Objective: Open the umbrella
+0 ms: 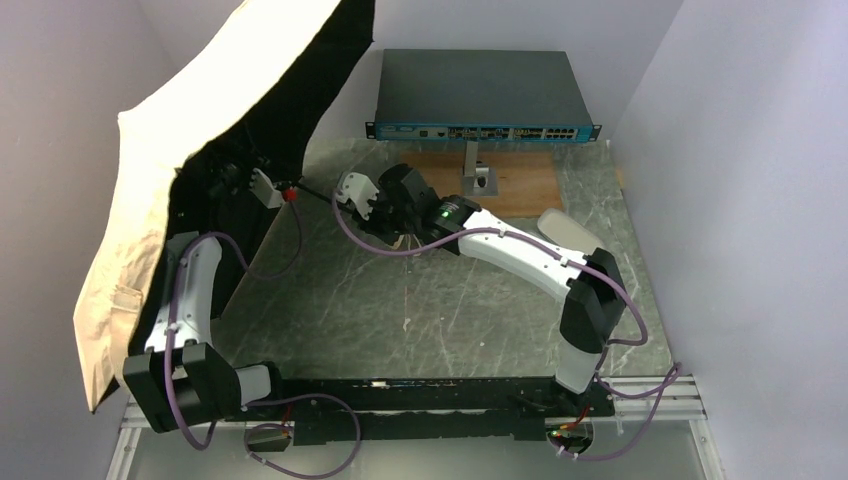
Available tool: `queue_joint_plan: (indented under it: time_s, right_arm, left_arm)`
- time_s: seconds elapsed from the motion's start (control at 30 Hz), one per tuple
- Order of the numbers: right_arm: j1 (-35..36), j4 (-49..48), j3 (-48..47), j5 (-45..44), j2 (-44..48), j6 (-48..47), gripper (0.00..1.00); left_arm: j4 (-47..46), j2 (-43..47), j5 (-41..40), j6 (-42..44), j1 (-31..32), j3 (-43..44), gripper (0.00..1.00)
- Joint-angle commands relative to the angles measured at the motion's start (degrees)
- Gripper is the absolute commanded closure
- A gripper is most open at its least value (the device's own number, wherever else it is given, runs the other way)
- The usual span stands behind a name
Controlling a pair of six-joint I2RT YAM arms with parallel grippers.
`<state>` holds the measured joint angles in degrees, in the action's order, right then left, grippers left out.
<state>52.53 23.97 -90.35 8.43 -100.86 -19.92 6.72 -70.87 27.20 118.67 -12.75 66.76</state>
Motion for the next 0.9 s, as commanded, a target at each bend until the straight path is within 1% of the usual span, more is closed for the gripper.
queue_joint_plan:
  time_s: [0.0, 0.23, 0.5, 0.87]
  right_arm:
    - [-0.1, 26.1, 6.1, 5.2, 5.8, -9.1, 1.0]
    - [-0.1, 26.7, 7.5, 5.9, 6.5, -9.0, 1.0]
    - [-0.1, 28.0, 10.2, 4.7, 7.8, -9.4, 1.0]
    - [-0.3, 28.6, 13.7, 3.3, 9.0, -9.4, 1.0]
  left_arm:
    - [-21.7, -3.9, -20.6, 8.9, -12.6, 10.0, 0.9]
    - [-20.8, -6.2, -19.8, 10.1, -14.3, 13.8, 0.91]
    - [-20.2, -7.8, -19.2, 11.1, -16.5, 15.8, 0.87]
    - [-18.2, -9.7, -16.1, 12.9, -20.7, 18.2, 0.87]
